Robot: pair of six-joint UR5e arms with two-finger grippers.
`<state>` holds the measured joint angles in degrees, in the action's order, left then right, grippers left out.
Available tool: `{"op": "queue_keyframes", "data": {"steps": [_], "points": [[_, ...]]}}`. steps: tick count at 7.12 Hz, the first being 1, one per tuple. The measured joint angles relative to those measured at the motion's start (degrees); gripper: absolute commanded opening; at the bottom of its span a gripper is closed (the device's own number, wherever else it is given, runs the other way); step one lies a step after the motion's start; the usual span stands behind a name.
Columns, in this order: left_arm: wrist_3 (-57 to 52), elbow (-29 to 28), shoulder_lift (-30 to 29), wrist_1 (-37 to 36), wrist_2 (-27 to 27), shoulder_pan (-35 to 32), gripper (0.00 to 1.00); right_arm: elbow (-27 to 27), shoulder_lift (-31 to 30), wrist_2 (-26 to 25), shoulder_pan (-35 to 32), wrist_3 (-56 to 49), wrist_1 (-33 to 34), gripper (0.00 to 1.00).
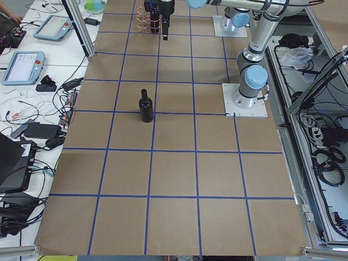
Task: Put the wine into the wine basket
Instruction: 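Move the left gripper over the neck of the lying dark wine bottle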
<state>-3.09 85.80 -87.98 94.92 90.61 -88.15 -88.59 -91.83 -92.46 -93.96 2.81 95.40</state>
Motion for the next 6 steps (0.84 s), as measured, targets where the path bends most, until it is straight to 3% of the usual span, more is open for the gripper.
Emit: {"op": "queue_keyframes", "data": {"steps": [6], "points": [[-0.51,0.04,0.14,0.60,0.18,0.00,1.00,0.00,-0.10,0.00,0.00,0.02,-0.04,1.00]]}}
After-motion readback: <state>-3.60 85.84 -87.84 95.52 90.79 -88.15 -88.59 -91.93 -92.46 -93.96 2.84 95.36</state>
